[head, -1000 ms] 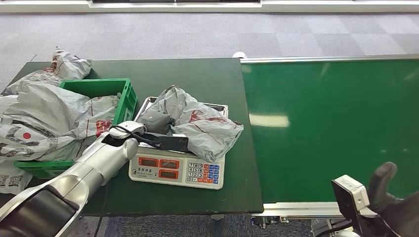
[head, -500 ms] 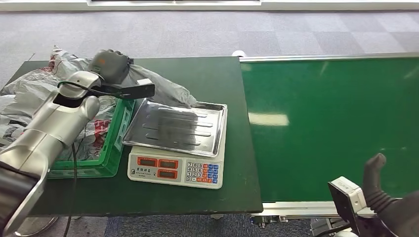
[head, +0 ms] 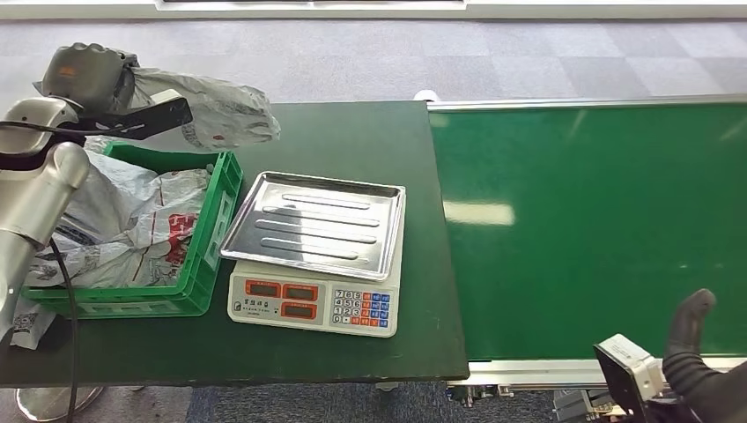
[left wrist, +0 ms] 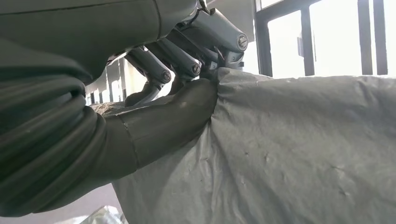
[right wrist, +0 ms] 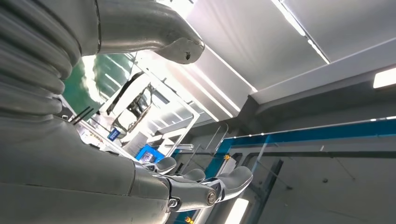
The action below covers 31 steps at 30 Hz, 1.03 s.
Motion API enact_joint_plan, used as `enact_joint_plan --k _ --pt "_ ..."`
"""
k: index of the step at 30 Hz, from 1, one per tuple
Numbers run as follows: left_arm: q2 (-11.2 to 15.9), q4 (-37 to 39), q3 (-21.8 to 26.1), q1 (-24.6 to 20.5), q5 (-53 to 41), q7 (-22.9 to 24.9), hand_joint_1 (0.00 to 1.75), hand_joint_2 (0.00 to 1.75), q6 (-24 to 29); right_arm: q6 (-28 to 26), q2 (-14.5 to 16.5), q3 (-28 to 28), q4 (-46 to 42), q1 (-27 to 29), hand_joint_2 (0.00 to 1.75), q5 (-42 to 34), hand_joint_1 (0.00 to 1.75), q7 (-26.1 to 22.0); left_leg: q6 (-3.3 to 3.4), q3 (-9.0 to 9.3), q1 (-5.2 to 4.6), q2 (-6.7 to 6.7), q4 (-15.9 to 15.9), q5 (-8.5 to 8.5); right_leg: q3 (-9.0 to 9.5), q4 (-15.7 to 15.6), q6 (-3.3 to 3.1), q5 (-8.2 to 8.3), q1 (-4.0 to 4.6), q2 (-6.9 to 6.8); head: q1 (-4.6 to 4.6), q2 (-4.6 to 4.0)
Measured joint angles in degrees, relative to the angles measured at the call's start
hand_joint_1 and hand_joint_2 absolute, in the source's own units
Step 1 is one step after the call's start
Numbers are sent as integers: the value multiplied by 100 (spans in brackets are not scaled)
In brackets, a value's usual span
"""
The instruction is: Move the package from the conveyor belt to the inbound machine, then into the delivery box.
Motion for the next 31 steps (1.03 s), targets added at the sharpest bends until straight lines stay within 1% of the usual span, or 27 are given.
enact_joint_plan --k 7,10,12,13,14,16,17,18,22,24,26,28,30,31 --pt "264 -15 258 413 22 -94 175 175 -30 -2 1 -13 -75 216 175 -45 0 -5 0 -2 0 2 -1 -1 -1 0 0 -1 0 0 0 0" --pt "456 -1 365 680 25 -150 175 175 -59 -2 3 -35 -112 343 175 -159 0 -126 -3 1 -1 10 -4 -5 -3 0 -2 -2 -1 14 1 0" --pt "639 16 455 938 52 -216 117 175 -1 -2 2 -67 -135 425 175 -281 0 -217 -7 5 0 19 -7 -8 -5 0 -4 -4 -1 25 -1 0" --pt "736 24 509 1084 83 -252 73 175 43 -2 2 -82 -141 460 175 -337 0 -246 -9 6 0 24 -8 -9 -6 0 -6 -5 -1 28 -1 0" --pt "841 28 576 1241 127 -283 30 131 77 -2 1 -95 -145 490 175 -385 0 -261 -10 7 0 27 -9 -10 -8 0 -7 -6 0 32 -1 0" --pt "1019 15 738 1569 243 -308 0 44 124 -2 1 -104 -146 533 175 -461 0 -265 -12 8 0 32 -9 -11 -12 0 -10 -9 0 40 -1 0" --pt "1084 -11 835 1739 321 -302 0 0 169 -2 1 -106 -151 552 175 -501 0 -259 -12 7 1 32 -9 -11 -14 0 -11 -10 0 42 -1 0" --pt "1123 -55 949 1907 420 -277 0 0 241 -2 1 -104 -161 572 175 -546 0 -254 -12 7 1 31 -9 -11 -15 0 -12 -11 1 41 -1 0" --pt "1154 -317 1500 2469 794 -123 0 0 471 -2 1 -88 -245 649 0 -670 0 -243 -11 3 0 25 -9 -12 -14 0 -14 -12 0 36 -1 0" --pt "1132 -502 1747 2691 1030 -143 0 0 526 -2 1 -68 -285 693 0 -743 0 -239 -9 3 -2 27 -9 -14 -14 -1 -14 -12 -2 37 -1 0" --pt "1017 -899 2113 3018 1612 -269 0 0 588 -2 1 2 -328 765 0 -918 0 -191 -7 5 -6 28 -8 -15 -14 -2 -13 -13 -6 38 -1 0" --pt "770 -1583 2608 3496 2371 -363 0 0 645 -1 -4 131 -377 857 0 -1135 0 -104 -3 8 -13 31 -8 -21 -13 -3 -9 -16 -12 42 -1 0" --pt "420 -2480 3058 4101 3022 -465 0 0 843 0 -39 331 -427 977 0 -1406 0 -41 3 14 -21 45 -8 -32 -11 -3 -3 -19 -19 55 -1 0" --pt "324 -2730 3165 4269 3174 -493 0 0 910 0 -51 388 -441 1011 0 -1481 0 -28 4 17 -23 49 -8 -36 -10 -3 -1 -21 -22 60 -2 0"
